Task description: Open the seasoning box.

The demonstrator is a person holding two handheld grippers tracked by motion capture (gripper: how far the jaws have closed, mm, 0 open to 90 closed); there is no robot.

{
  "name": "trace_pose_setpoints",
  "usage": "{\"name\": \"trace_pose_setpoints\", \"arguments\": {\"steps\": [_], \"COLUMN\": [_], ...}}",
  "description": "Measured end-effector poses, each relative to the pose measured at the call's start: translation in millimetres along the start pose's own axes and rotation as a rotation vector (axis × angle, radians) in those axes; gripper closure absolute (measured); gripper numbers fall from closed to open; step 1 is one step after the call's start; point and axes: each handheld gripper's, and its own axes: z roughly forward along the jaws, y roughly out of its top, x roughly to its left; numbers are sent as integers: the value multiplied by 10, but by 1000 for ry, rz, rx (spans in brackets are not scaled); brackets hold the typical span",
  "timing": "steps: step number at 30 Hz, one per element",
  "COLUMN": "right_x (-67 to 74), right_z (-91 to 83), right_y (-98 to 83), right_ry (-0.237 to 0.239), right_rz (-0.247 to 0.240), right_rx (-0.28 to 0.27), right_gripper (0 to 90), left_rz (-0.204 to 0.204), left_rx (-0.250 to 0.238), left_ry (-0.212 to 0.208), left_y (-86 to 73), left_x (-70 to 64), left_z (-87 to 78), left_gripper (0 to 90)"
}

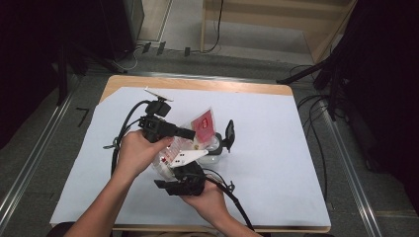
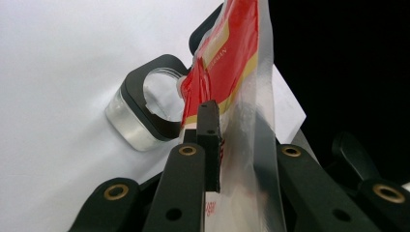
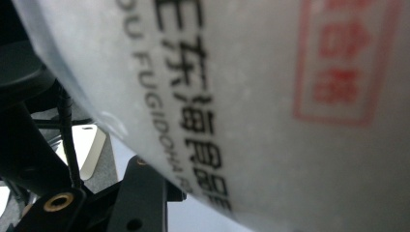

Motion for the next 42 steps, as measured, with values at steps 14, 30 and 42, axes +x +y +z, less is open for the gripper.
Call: {"name": "trace_pose_setpoints", "arguments": {"steps": [14, 30, 42], "right_x": [-22, -8, -35], "right_z": [-17, -41, -108], "right_y": [66, 83, 171], "right_ry": [53, 105, 146], "right_rz": [5, 10, 28], "right_rx": [4, -13, -17], "right_gripper": [624, 626, 626], "left_rz": [-15, 94, 75], "left_rx": [26, 22, 19], "left_ry": [-117, 28, 21], "left_y": [53, 76, 192], "left_x": [149, -24, -60], "left_z": [-32, -165, -159], "left_gripper": [746, 861, 832]}}
